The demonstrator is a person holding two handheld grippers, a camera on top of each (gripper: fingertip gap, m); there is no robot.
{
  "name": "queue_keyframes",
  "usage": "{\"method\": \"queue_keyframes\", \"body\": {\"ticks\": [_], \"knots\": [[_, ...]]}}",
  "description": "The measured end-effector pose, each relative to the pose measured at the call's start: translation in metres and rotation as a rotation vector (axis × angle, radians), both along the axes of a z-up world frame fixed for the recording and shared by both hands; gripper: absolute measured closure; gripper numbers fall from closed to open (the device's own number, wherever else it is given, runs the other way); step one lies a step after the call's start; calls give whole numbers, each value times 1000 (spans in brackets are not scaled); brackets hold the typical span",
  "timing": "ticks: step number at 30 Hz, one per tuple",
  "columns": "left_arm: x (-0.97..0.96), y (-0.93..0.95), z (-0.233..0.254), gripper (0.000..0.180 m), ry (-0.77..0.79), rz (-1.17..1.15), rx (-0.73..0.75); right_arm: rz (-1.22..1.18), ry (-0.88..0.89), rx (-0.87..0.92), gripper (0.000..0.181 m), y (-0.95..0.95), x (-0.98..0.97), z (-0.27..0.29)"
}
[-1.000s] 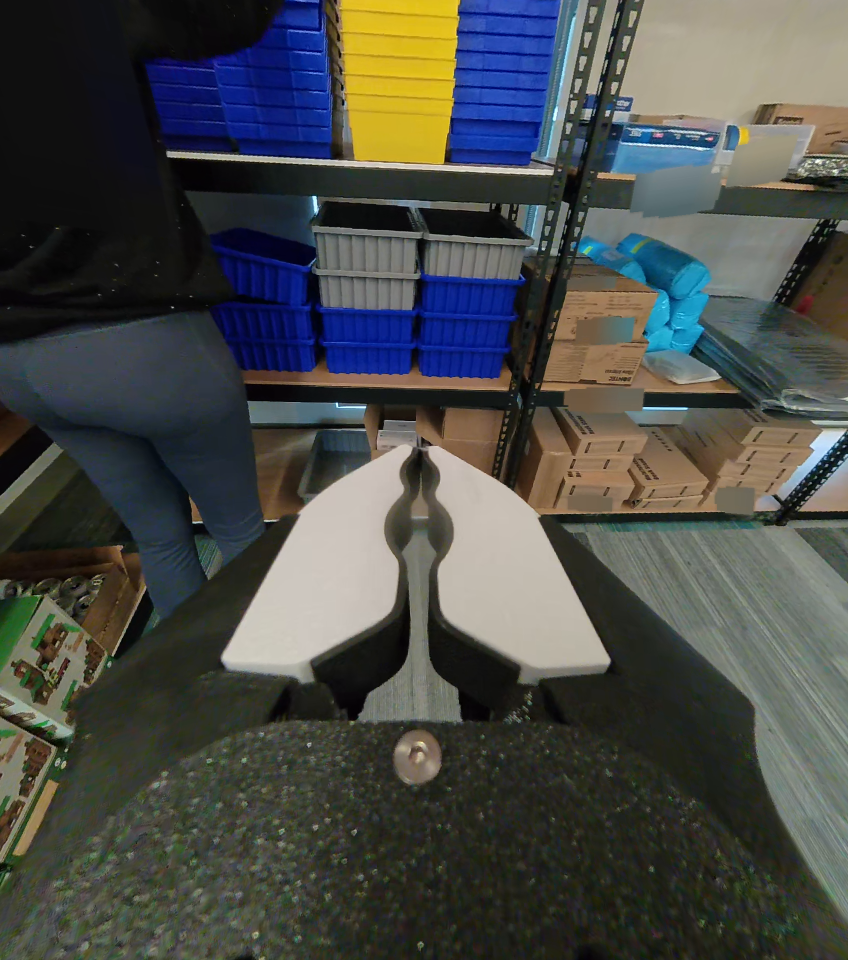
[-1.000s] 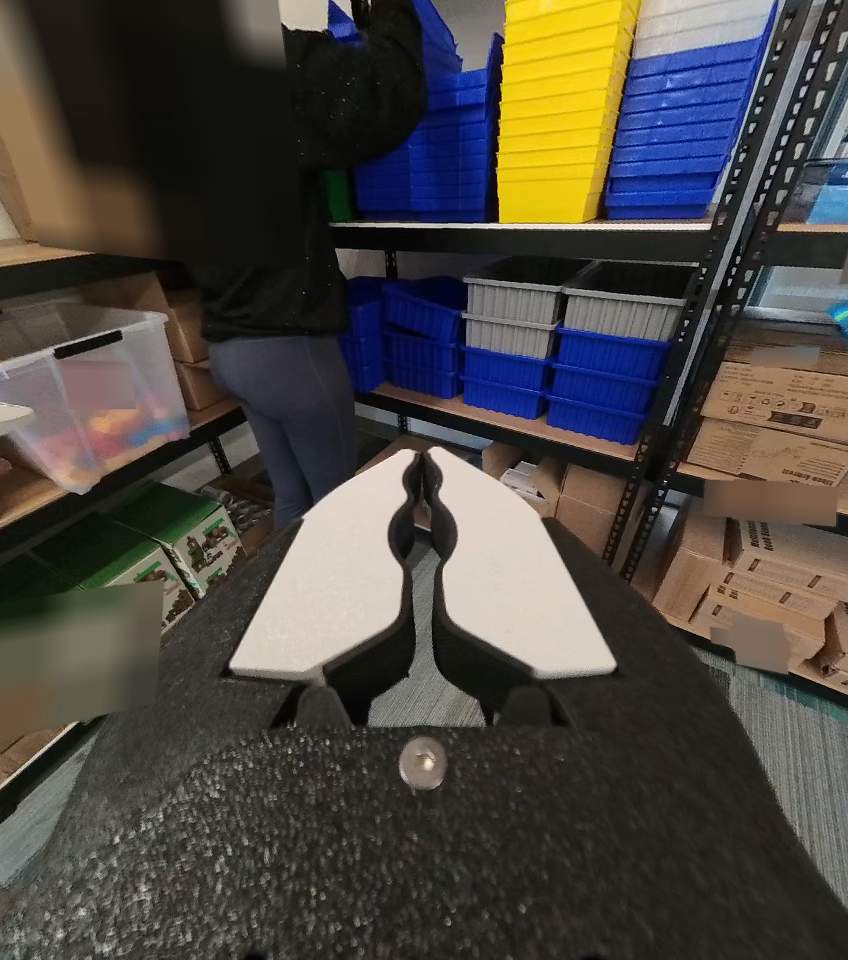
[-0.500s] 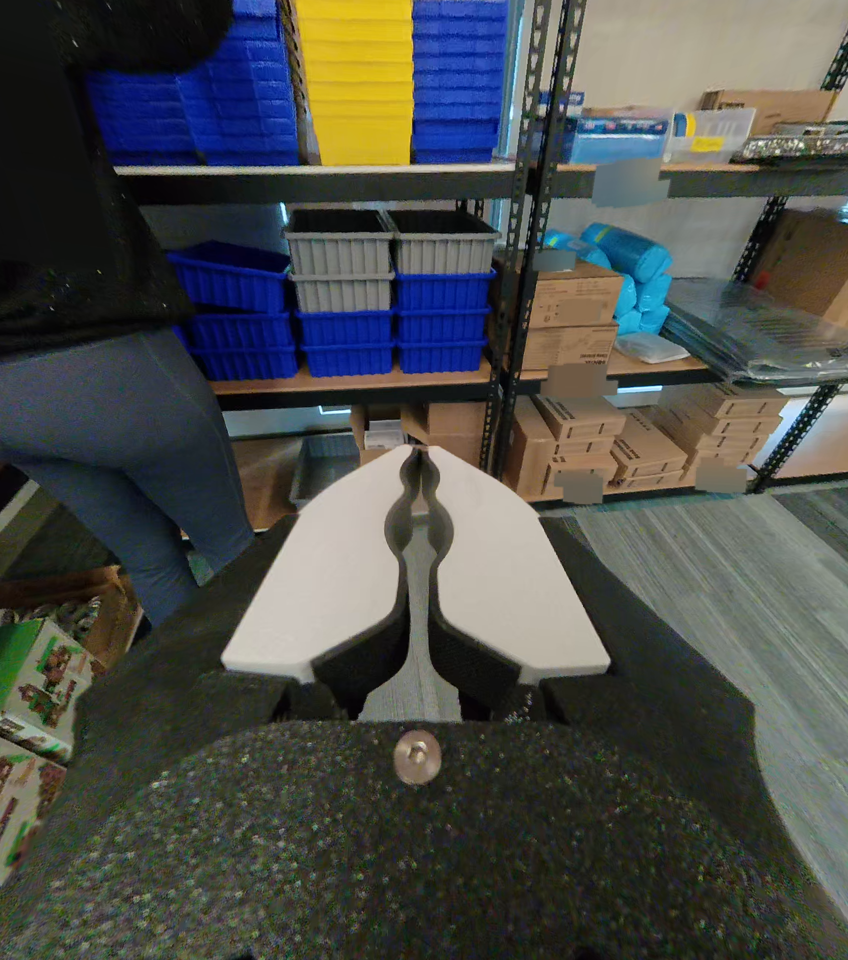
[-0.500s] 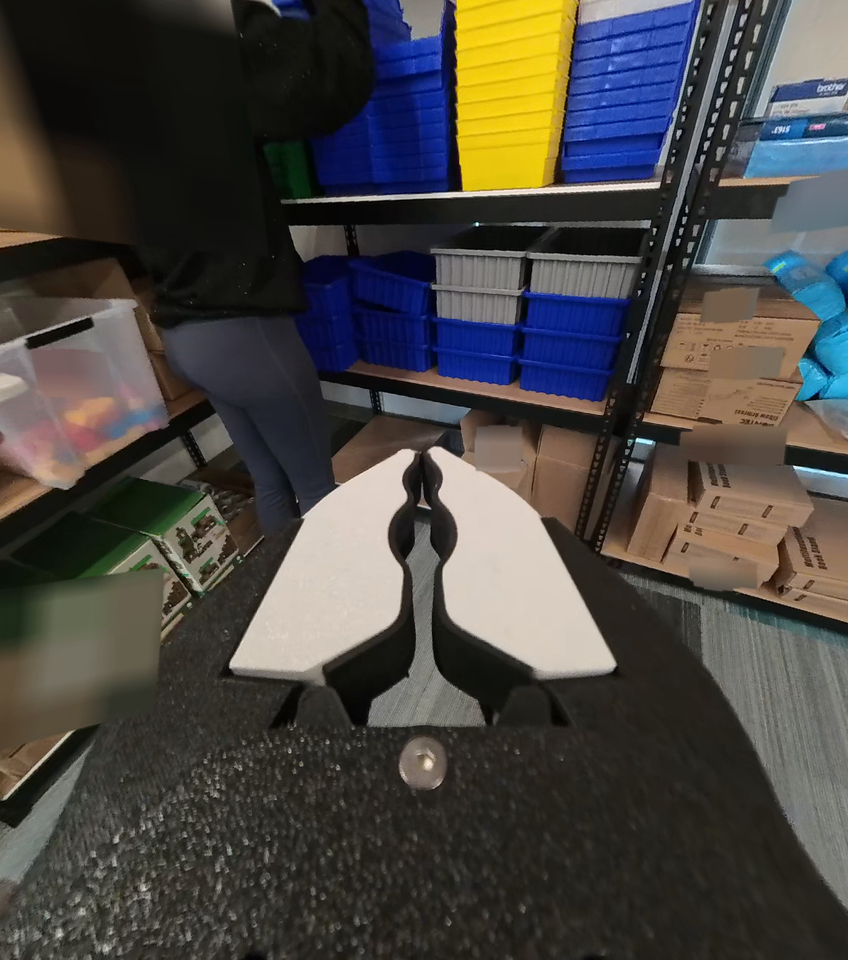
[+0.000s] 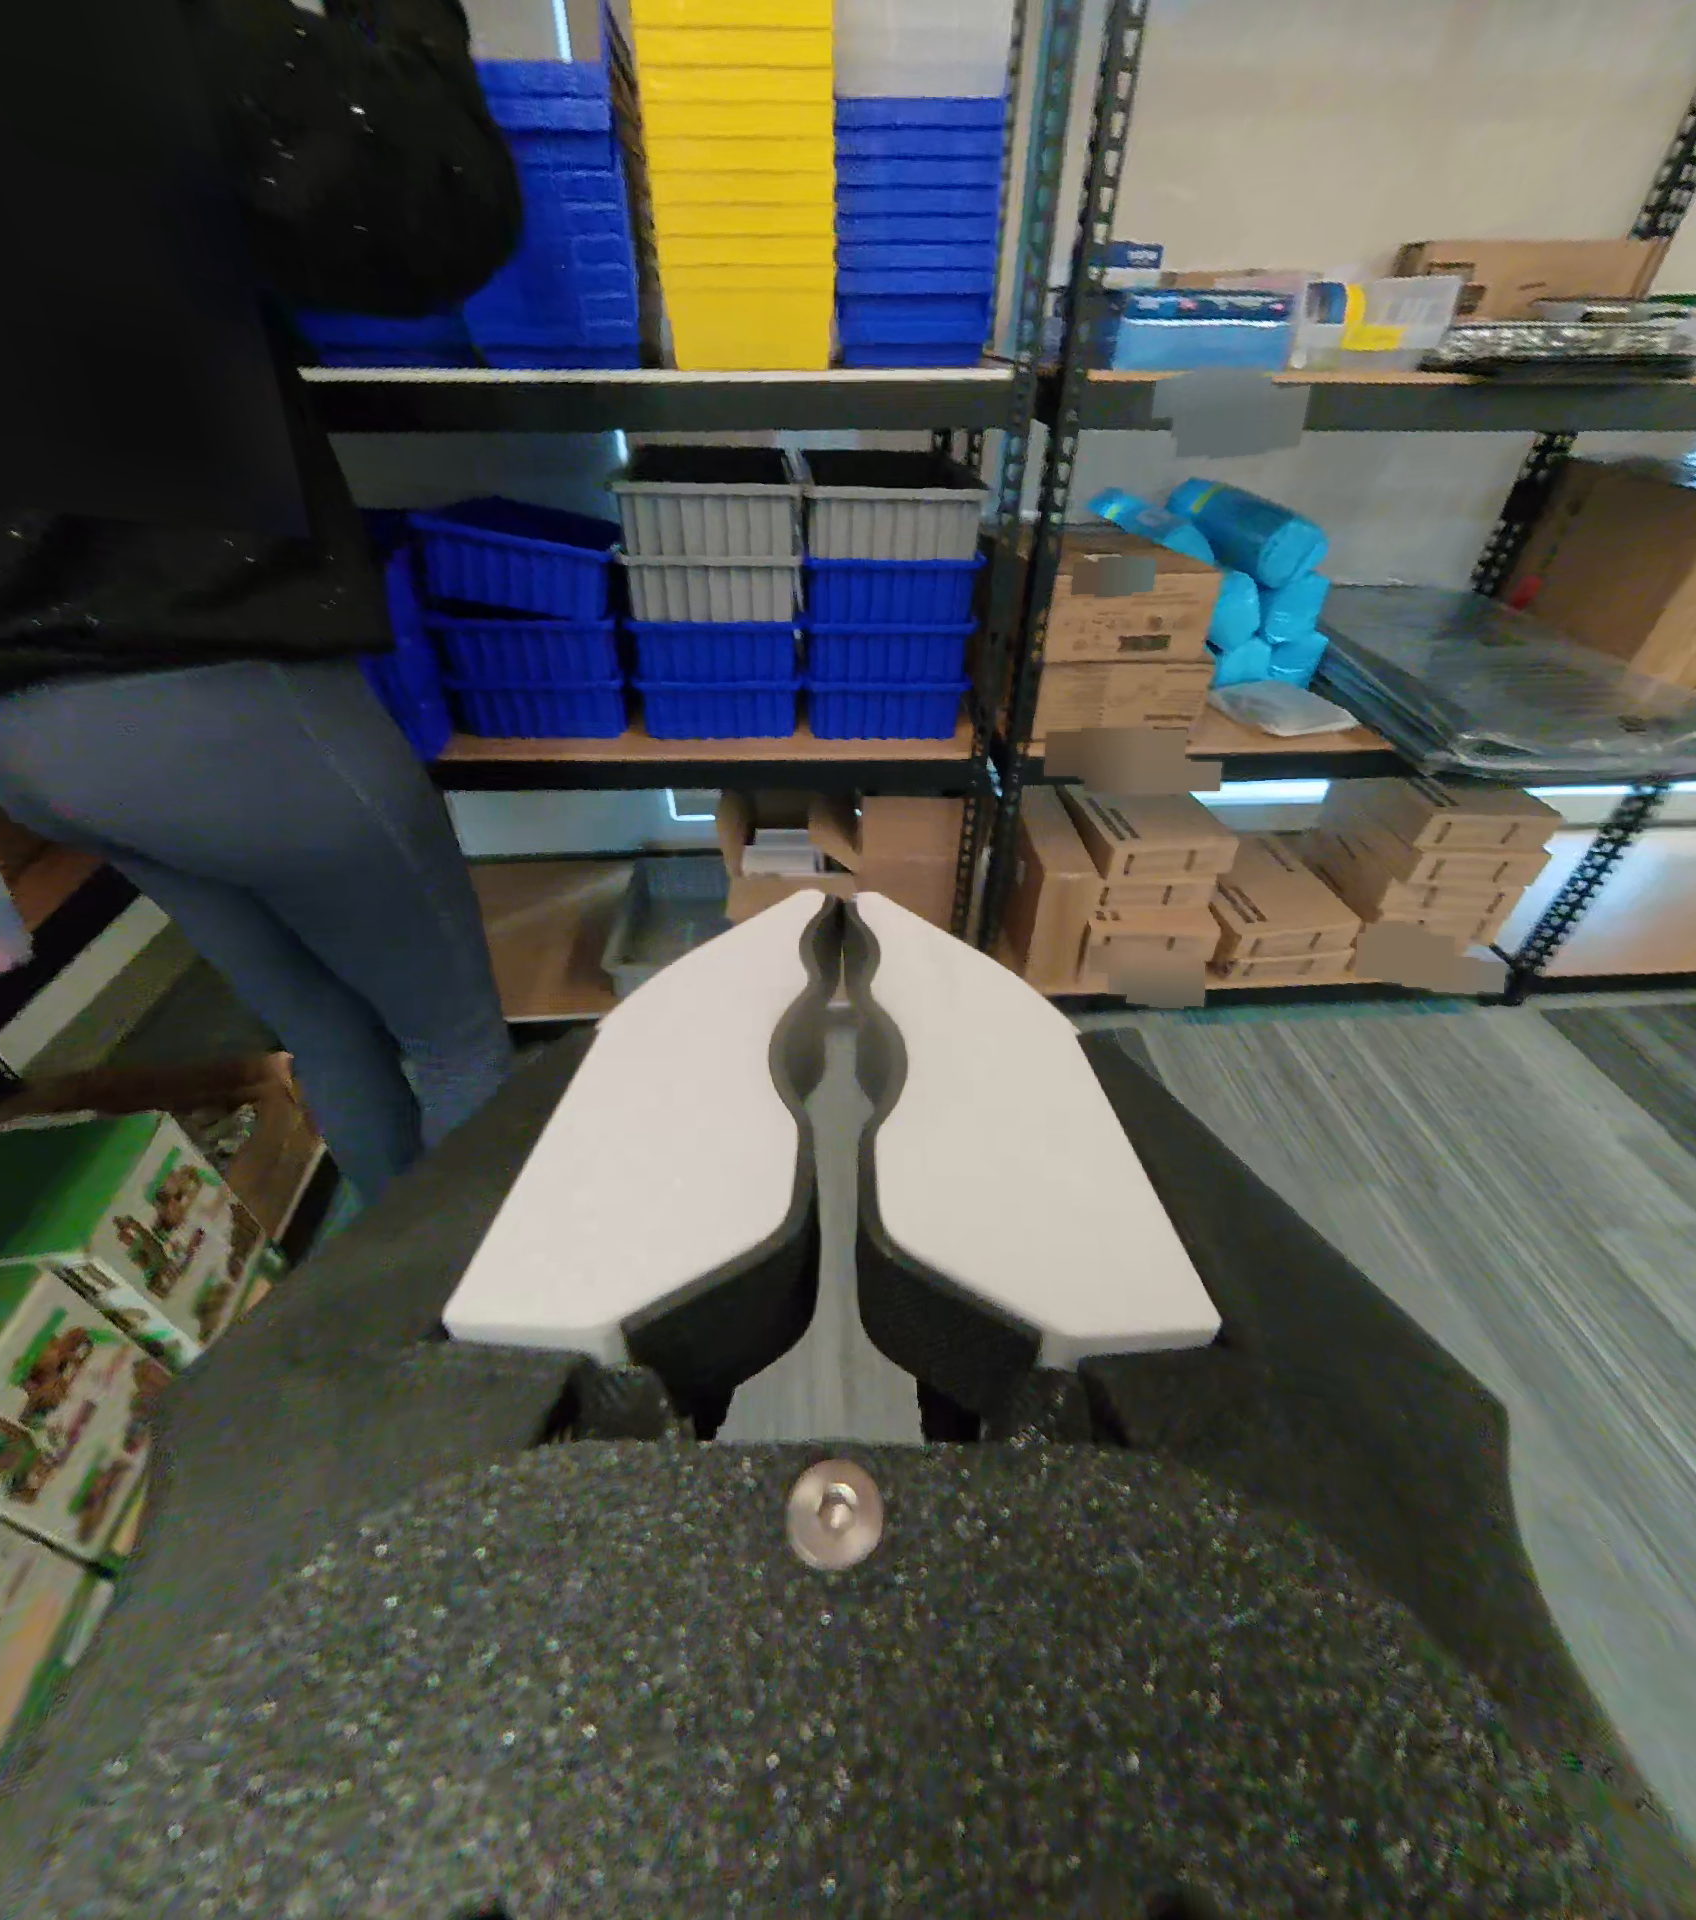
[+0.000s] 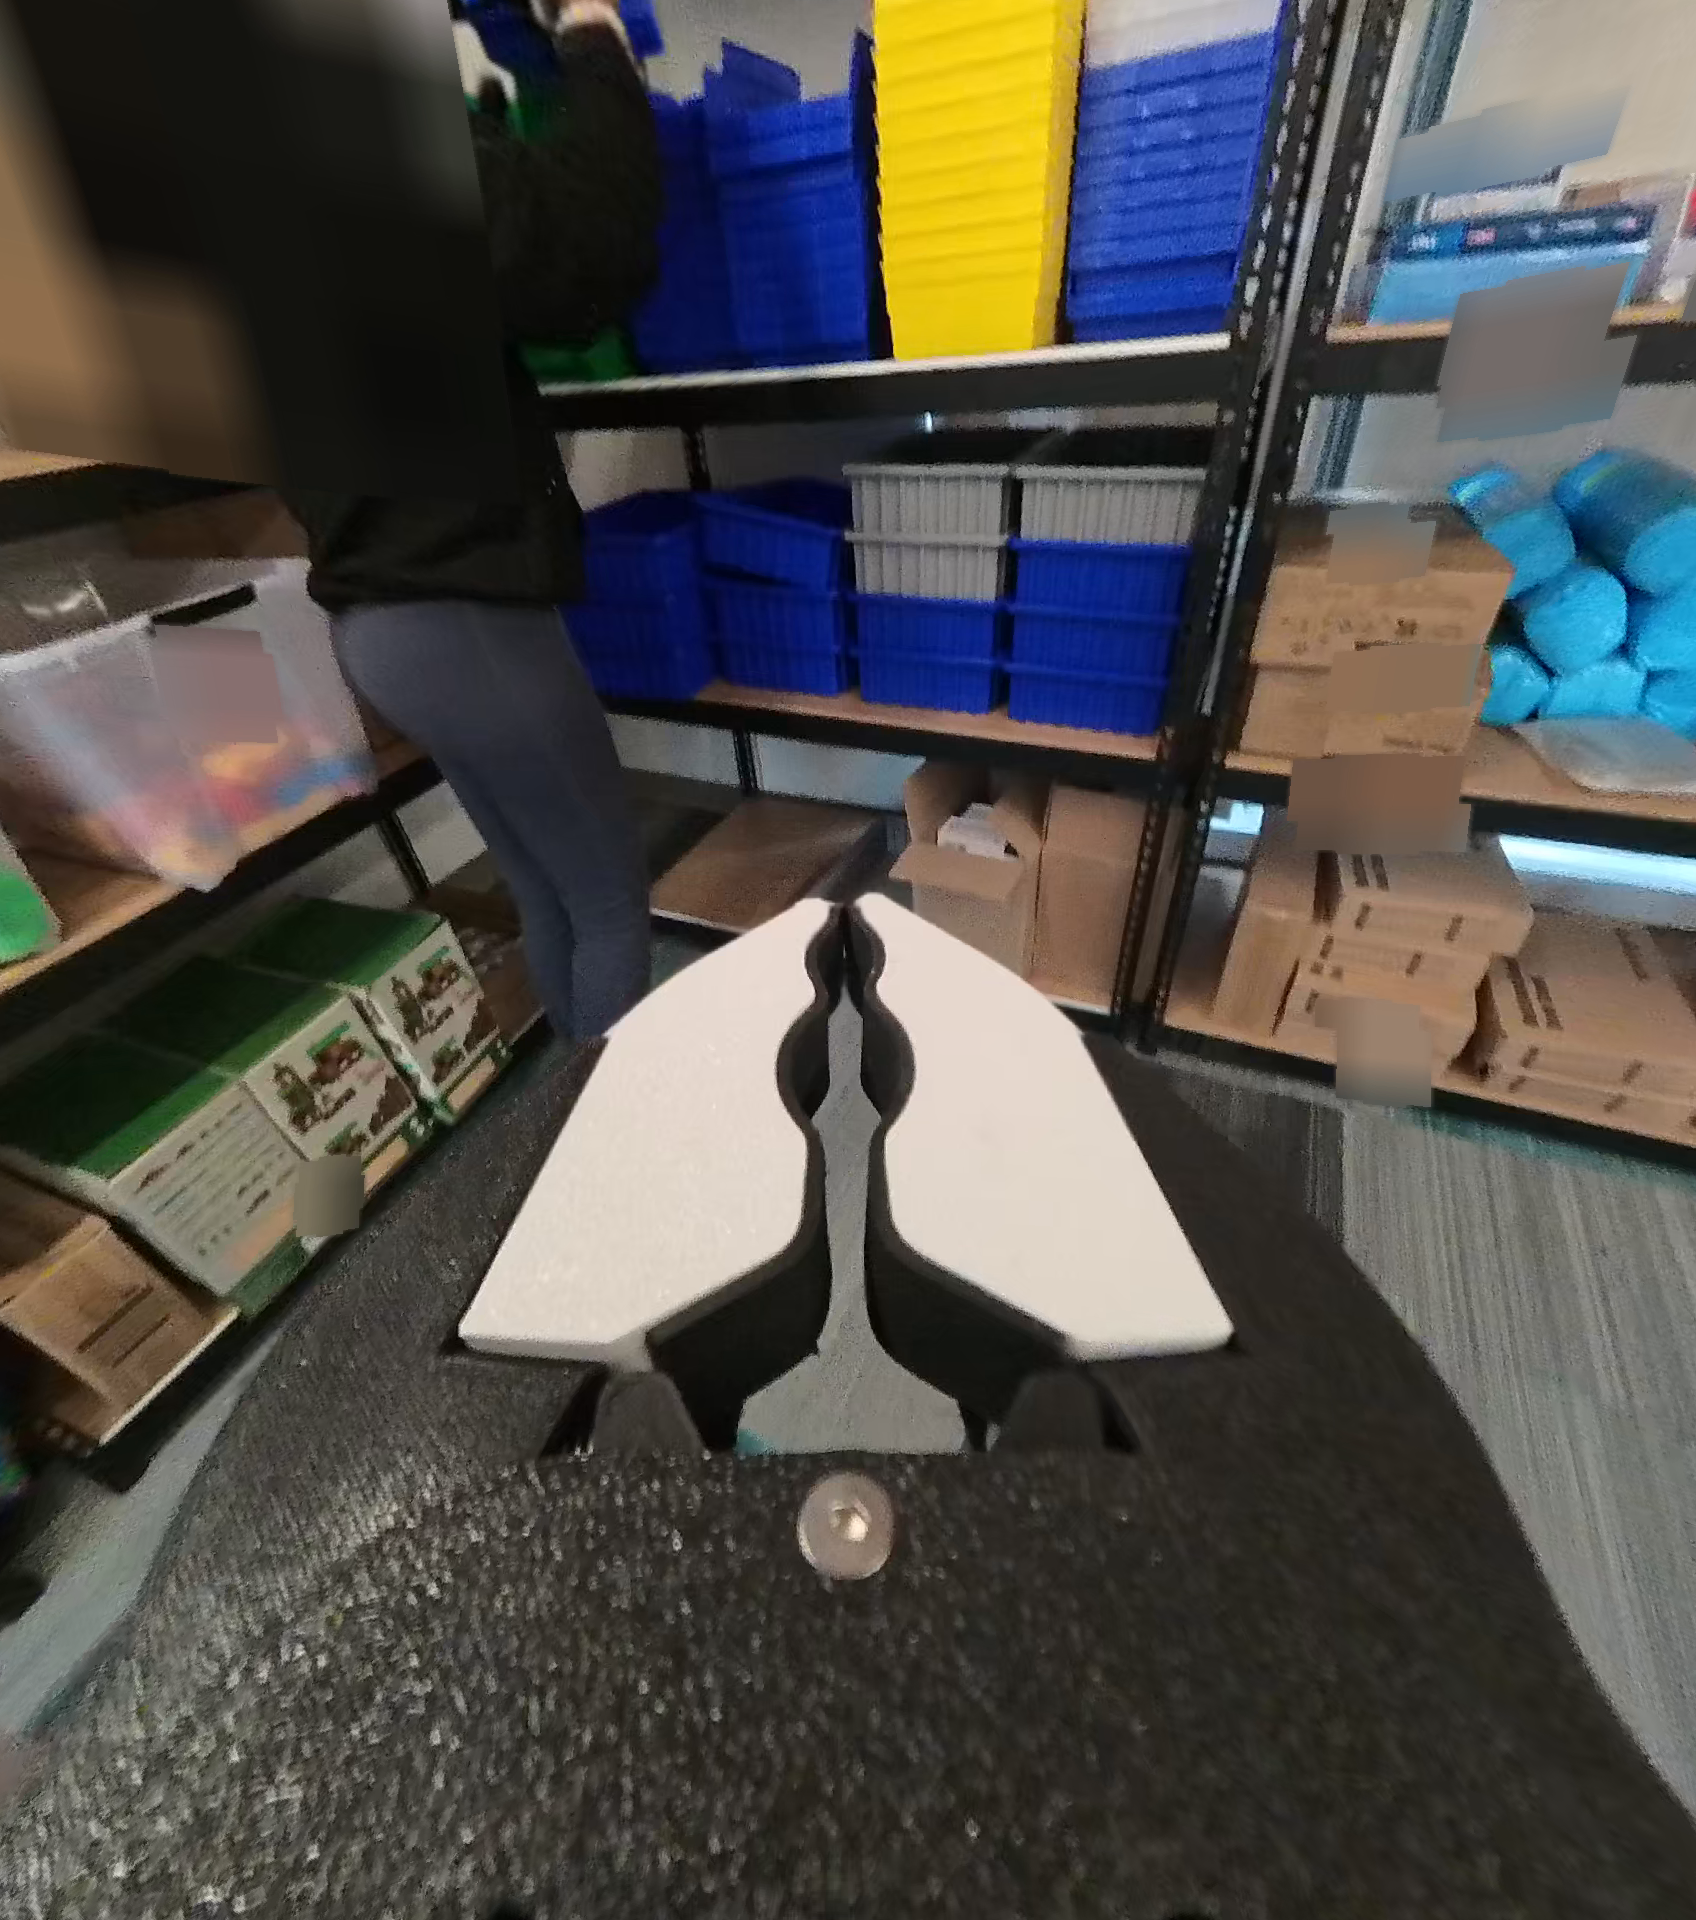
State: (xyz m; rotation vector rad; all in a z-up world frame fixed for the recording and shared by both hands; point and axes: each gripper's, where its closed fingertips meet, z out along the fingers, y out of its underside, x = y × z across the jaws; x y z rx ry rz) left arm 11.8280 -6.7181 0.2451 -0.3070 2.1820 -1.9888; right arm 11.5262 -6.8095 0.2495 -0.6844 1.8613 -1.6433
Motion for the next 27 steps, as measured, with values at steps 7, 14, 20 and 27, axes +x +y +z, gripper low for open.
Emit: {"method": "queue_keyframes", "body": {"ticks": [7,14,20,27], "knots": [[-77,89,-26,180,52,-5,79,14,62,83,181,84,-62,-35],[-80,149,5,180,-6,12,30,36,19,57,181,145,-58,-21],[-55,221,11,180,-8,32,-5,76,25,15,181,215,-22,-6],[22,355,-6,180,-34,53,27,72,12,21,181,326,56,-16]]}}
